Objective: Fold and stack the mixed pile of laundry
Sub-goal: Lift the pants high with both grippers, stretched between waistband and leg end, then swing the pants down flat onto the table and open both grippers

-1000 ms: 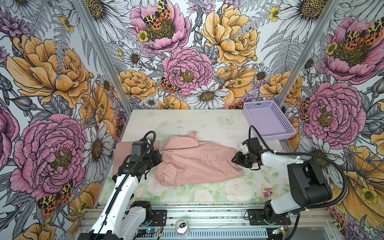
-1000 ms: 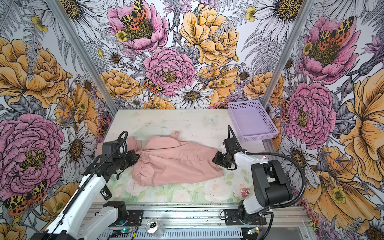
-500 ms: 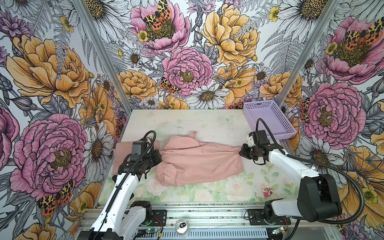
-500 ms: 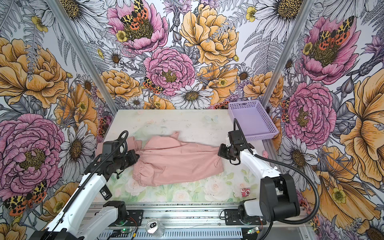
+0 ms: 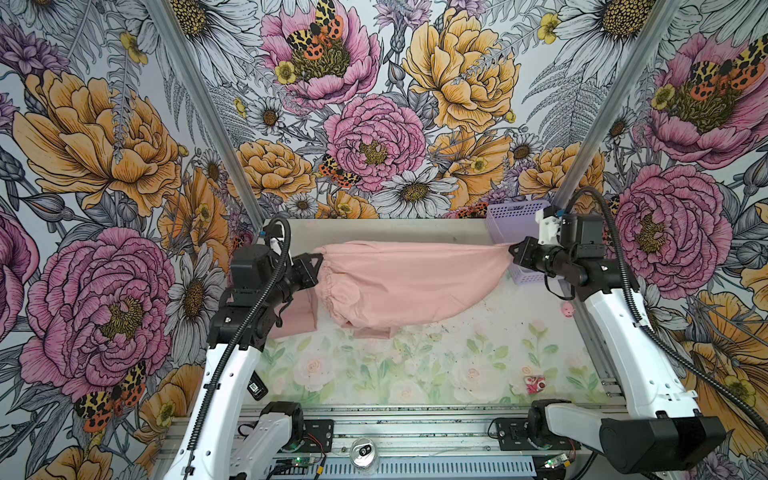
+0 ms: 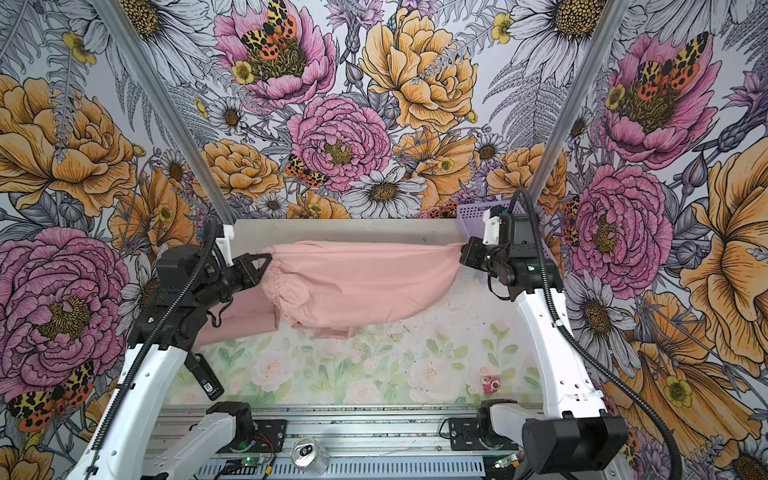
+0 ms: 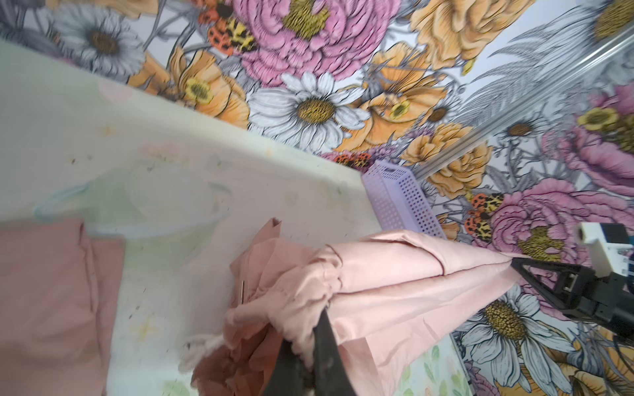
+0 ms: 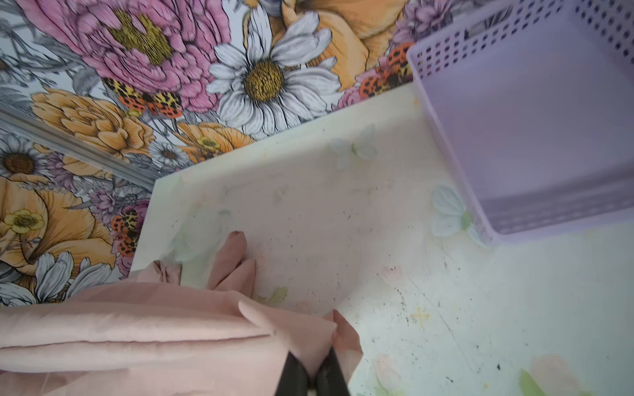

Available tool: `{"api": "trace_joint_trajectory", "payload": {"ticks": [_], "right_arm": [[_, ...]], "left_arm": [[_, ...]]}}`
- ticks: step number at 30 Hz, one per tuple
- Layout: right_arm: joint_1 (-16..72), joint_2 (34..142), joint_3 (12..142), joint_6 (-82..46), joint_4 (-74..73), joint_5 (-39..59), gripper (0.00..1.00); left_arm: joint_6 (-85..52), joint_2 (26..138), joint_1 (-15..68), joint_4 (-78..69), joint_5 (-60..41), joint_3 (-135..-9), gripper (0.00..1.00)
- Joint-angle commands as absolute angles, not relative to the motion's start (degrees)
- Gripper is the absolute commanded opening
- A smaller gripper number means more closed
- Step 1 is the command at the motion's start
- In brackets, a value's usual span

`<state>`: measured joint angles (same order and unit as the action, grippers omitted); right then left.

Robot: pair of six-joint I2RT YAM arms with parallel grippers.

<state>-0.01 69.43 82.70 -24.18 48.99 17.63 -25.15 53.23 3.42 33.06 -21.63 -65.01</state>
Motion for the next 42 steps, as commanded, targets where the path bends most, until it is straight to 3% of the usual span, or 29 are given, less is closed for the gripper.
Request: {"api": "trace_joint_trajectory", "payload": {"ticks": [1,10,18,27,34,42], "right_arm": [[-1.9,68.8,91.5,-22.1,51.5,15.1,0.02],[-3.6,67.9,114.1,-20.5,56.3,14.0,0.02],[-3.8,65.4,119.2,-18.8,58.0,9.7,0.01],[-3.7,67.2,132.3,-17.6,60.2,5.7,0.00],[-3.8,72.9,121.4,-16.8,55.9,5.5,0.00],[-3.7,88.6,102.1,-18.6,40.7,8.1,0.00]], "left_arm": [[-25.3,54.9,4.6,25.3,-23.8,-70.7,0.00],[-21.1,55.2,12.9,23.2,-21.8,-83.9,0.00],[-20.2,50.2,13.6,24.0,-17.6,-83.6,0.00],[-22.7,53.5,15.7,24.5,-18.1,-94.3,0.00],[-24.6,56.8,11.4,25.6,-16.5,-87.3,0.00],[-27.0,71.7,2.8,8.5,-23.1,-70.0,0.00]]}}
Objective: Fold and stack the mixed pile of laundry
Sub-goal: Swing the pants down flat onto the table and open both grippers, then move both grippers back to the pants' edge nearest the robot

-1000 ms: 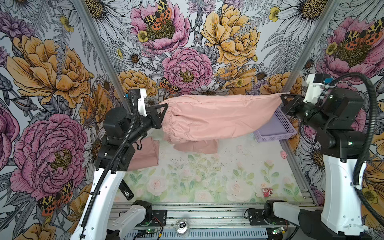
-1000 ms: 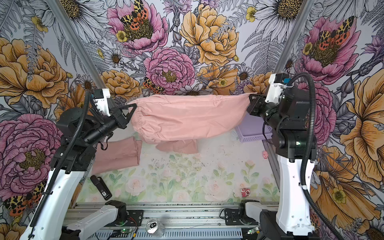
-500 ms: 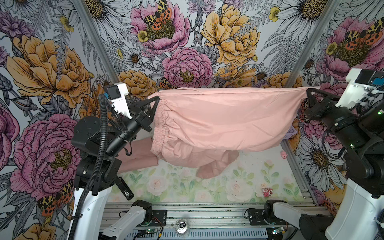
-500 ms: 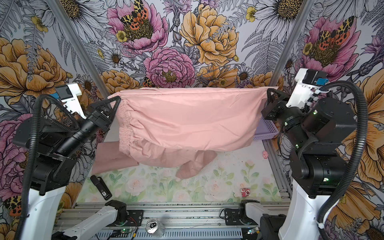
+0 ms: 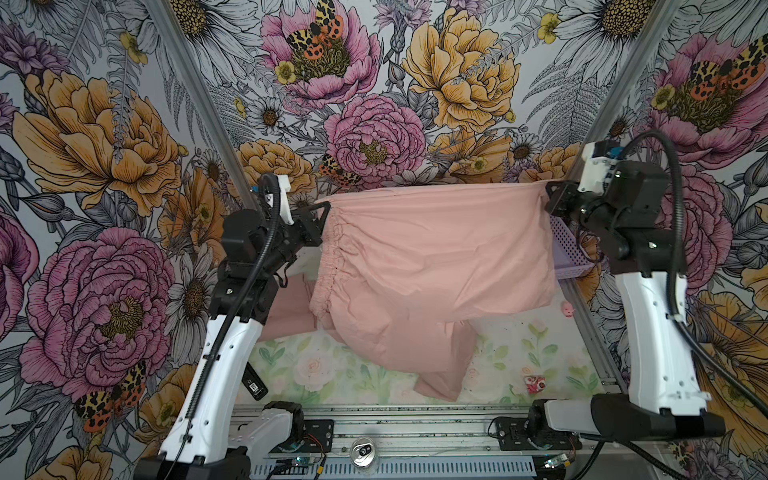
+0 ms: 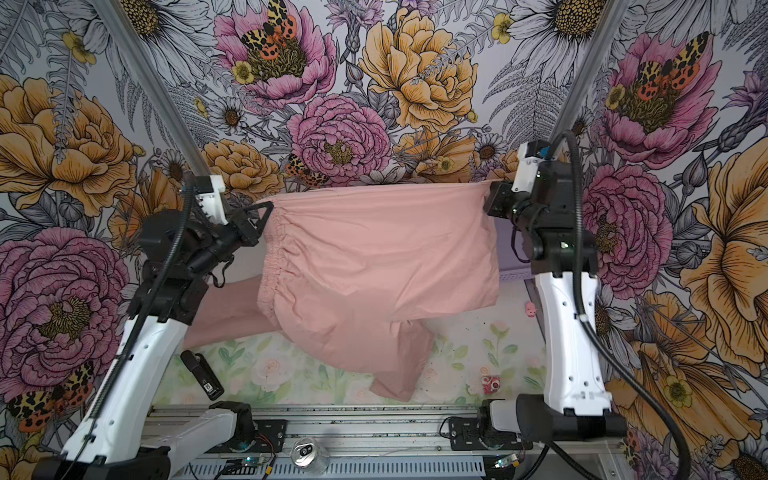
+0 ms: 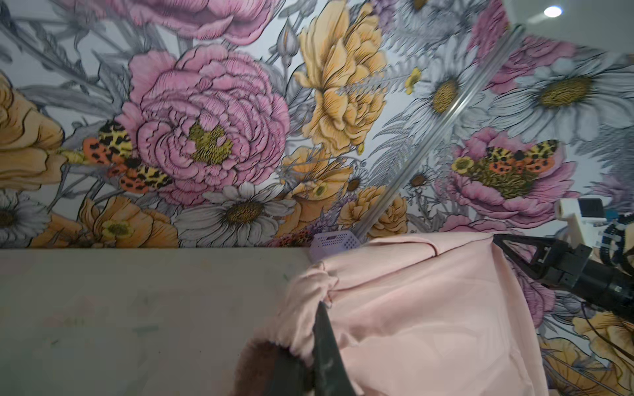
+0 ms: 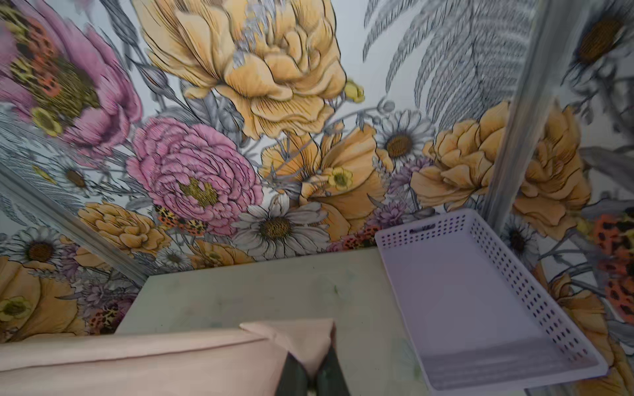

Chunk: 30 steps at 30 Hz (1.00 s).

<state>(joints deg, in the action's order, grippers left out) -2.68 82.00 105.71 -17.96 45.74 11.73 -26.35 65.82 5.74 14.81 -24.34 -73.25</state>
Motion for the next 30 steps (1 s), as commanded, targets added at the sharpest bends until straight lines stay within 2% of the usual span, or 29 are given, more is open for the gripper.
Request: {"api": "trace_joint_trajectory", "payload": {"ticks": [1,7,11,15,20,21,25,30], "right_arm": [[-3.5,91.8,101.5,-19.2,39.9,8.7,0.00],[-0.1,113.8,104.4,-22.4,36.0,7.4,0.02],[1.0,127.4,115.5,-23.8,38.2,2.1,0.29],[1.8,131.2,124.1,-24.2,41.7,-1.7,0.43],[3.3,128.2,122.3,-24.0,45.0,-0.2,0.50],[3.8,126.2,118.9,-24.5,45.0,1.0,0.51],[6.9,115.2,101.5,-26.7,44.6,5.5,0.54],[12.8,98.9,77.1,-31.4,43.9,10.1,0.57]], "left_arm": [[-26.3,74.8,2.8,8.3,-23.1,-69.9,0.00],[-23.9,97.3,1.6,8.2,-22.7,-73.0,0.00],[-25.0,110.5,-0.1,8.8,-21.7,-77.3,0.00],[-25.2,115.3,-0.7,9.6,-20.3,-81.0,0.00],[-24.3,117.5,-0.6,12.8,-18.7,-85.1,0.00],[-24.5,117.9,-0.5,13.4,-18.6,-85.9,0.04],[-24.9,116.1,-0.4,15.1,-16.4,-85.6,0.33],[-24.4,109.0,-0.1,17.9,-12.2,-81.8,0.53]]}}
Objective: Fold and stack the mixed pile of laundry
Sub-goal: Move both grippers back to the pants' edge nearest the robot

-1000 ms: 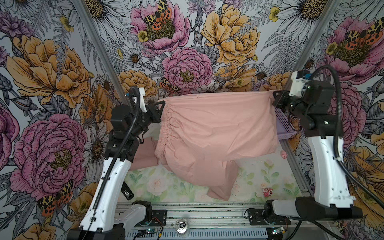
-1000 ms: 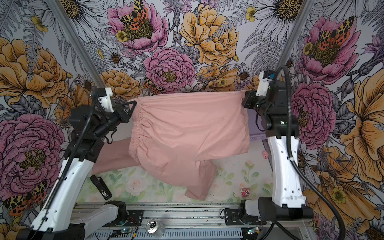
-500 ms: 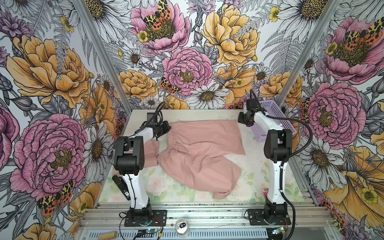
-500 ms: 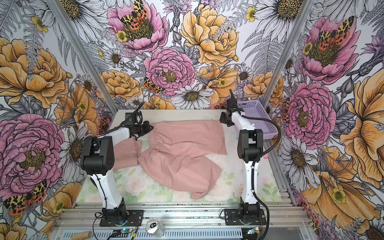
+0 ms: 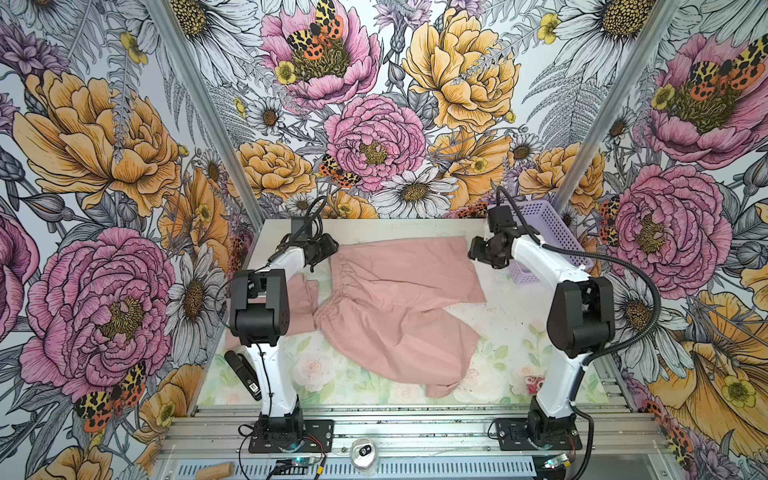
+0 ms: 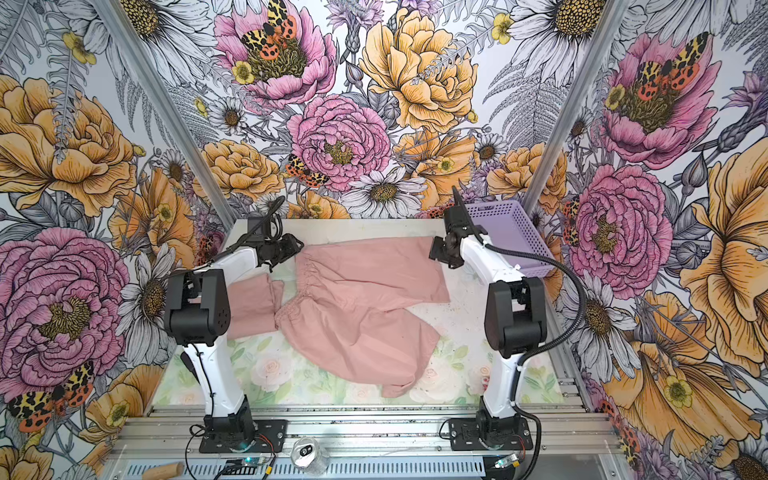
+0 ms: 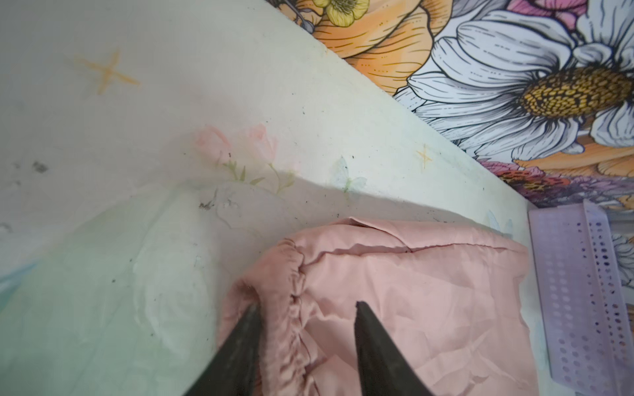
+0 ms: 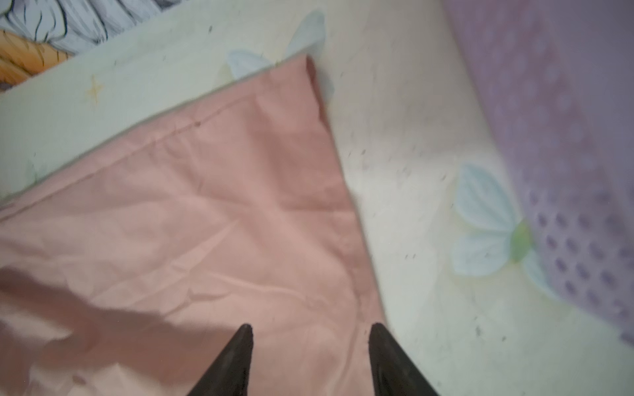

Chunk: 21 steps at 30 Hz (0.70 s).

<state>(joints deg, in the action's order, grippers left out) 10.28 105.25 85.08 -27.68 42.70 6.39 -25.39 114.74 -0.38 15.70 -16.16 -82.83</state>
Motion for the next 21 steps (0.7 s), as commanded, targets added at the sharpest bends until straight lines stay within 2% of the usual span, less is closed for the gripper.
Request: {"api": "trace_joint_trajectory", "payload": {"ticks": [1,5,8,15,17,21], "right_arm": [[13.9,95.1,72.4,-33.0,43.9,10.3,0.58],[17.8,82.8,56.2,-40.2,44.0,10.8,0.59],[21.5,76.6,47.2,-46.3,43.8,10.4,0.59],[26.2,72.3,36.4,-55.3,35.1,8.1,0.58],[26.2,74.1,36.3,-55.5,32.7,6.5,0.54],[26.2,78.3,36.8,-55.1,30.8,3.8,0.38]], "left_arm": [[-24.2,107.4,0.0,19.2,-11.4,-80.9,0.55],[-23.9,100.2,0.2,22.5,-10.0,-76.6,0.63],[-23.7,95.4,0.7,25.7,-10.0,-73.1,0.65],[-25.6,83.6,1.5,28.8,-10.4,-60.7,0.67],[-26.1,80.4,1.6,29.1,-10.5,-57.4,0.67],[-26.9,75.3,1.4,29.6,-10.8,-53.3,0.67]]}}
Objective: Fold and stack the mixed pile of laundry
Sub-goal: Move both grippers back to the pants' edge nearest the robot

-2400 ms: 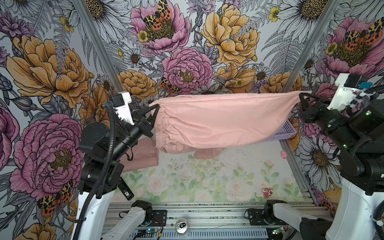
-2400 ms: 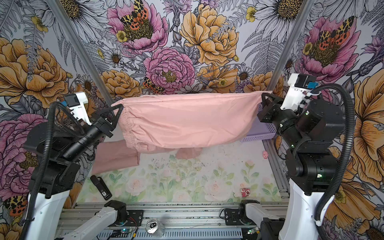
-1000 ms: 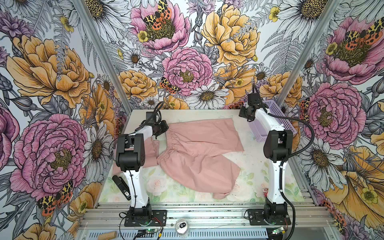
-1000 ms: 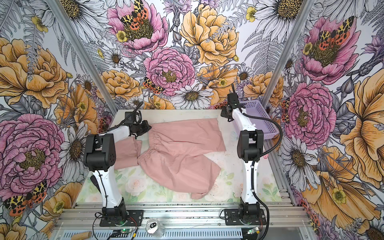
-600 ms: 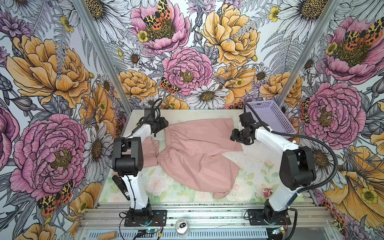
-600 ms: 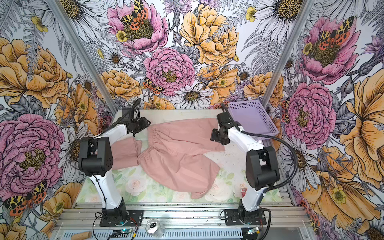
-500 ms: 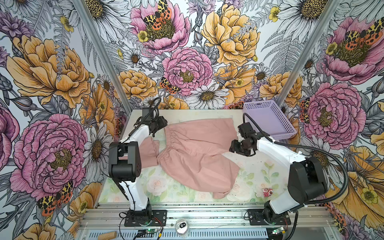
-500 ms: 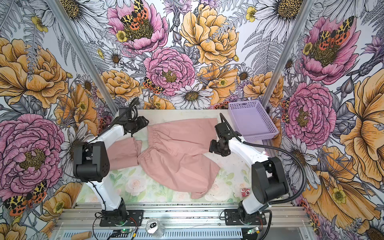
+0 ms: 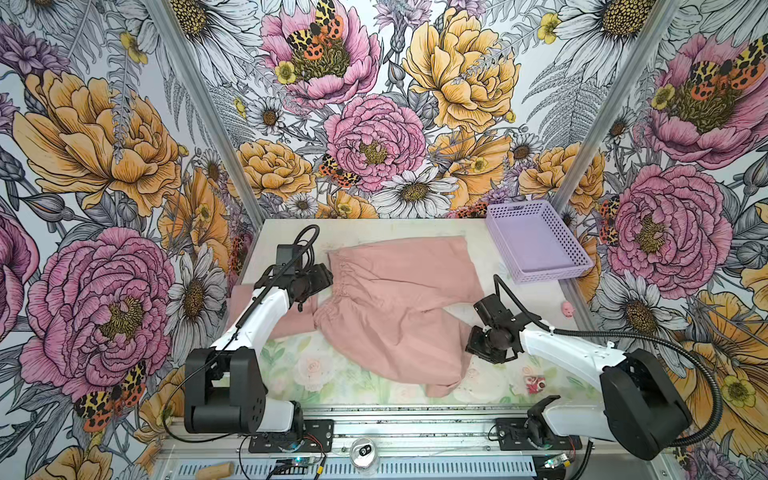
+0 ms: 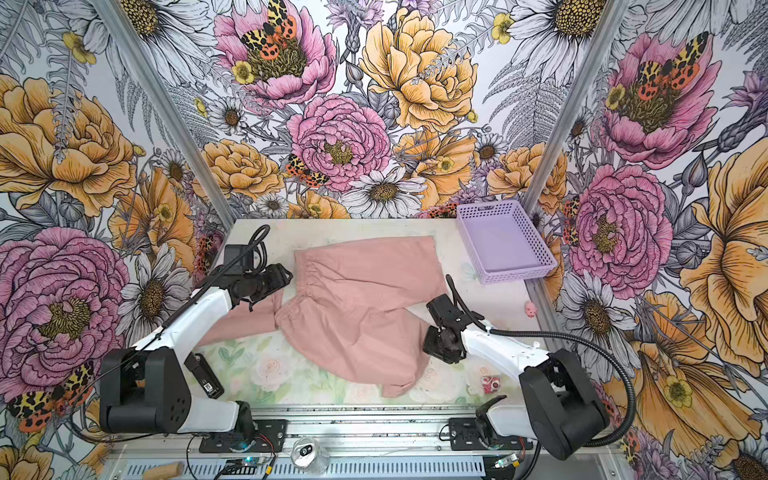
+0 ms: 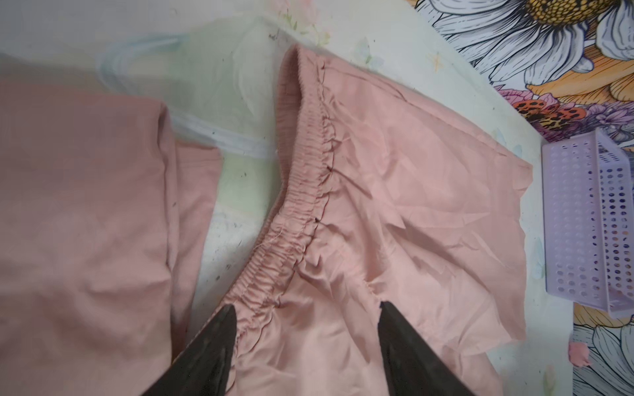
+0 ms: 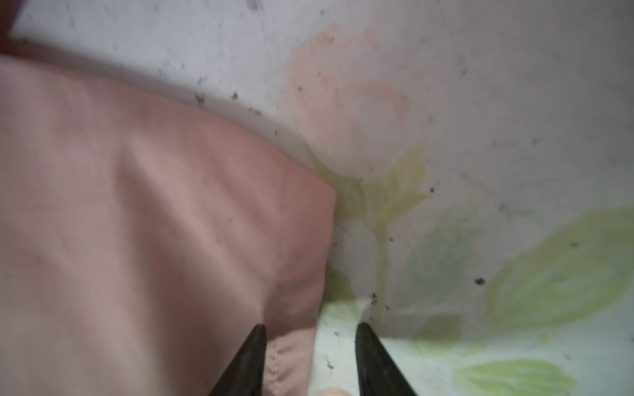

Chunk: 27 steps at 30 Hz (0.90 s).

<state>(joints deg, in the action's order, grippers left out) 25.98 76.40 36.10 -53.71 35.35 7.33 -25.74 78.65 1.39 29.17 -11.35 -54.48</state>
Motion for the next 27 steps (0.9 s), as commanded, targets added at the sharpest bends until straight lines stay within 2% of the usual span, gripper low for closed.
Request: {"api": "trace_joint_trajectory", "payload": {"ticks": [1,4,6,10,17,21,25,26,27], "right_arm": [[26.2,78.6,36.8,-54.9,30.3,2.8,0.35],[25.6,79.0,37.7,-53.5,29.9,1.1,0.10],[24.5,78.8,38.3,-52.8,30.4,1.2,0.00],[21.4,74.4,38.8,-50.6,35.5,-0.4,0.00],[10.9,66.5,44.2,-43.6,43.9,-4.2,0.00],[6.1,71.6,50.7,-38.1,43.5,-4.0,0.00],[2.7,81.8,61.0,-31.3,43.7,-1.0,0.00],[2.1,83.9,63.4,-30.4,45.0,0.7,0.07],[2.0,84.7,65.1,-29.9,46.2,1.4,0.19]], "left_arm": [[-26.9,74.2,1.3,29.9,-10.9,-52.5,0.67],[-26.6,71.6,0.9,30.9,-10.8,-50.8,0.67],[-26.2,70.7,0.5,31.8,-11.0,-50.1,0.68],[-25.6,68.6,-0.5,33.2,-11.6,-49.0,0.68],[-25.0,66.4,-0.9,34.4,-13.6,-47.7,0.67],[-24.9,67.0,0.0,34.4,-15.1,-46.8,0.67],[-25.0,67.8,2.5,34.5,-16.0,-45.8,0.67],[-25.3,67.8,3.3,34.4,-16.1,-45.5,0.67],[-25.6,67.7,4.1,34.5,-16.0,-45.2,0.67]]}}
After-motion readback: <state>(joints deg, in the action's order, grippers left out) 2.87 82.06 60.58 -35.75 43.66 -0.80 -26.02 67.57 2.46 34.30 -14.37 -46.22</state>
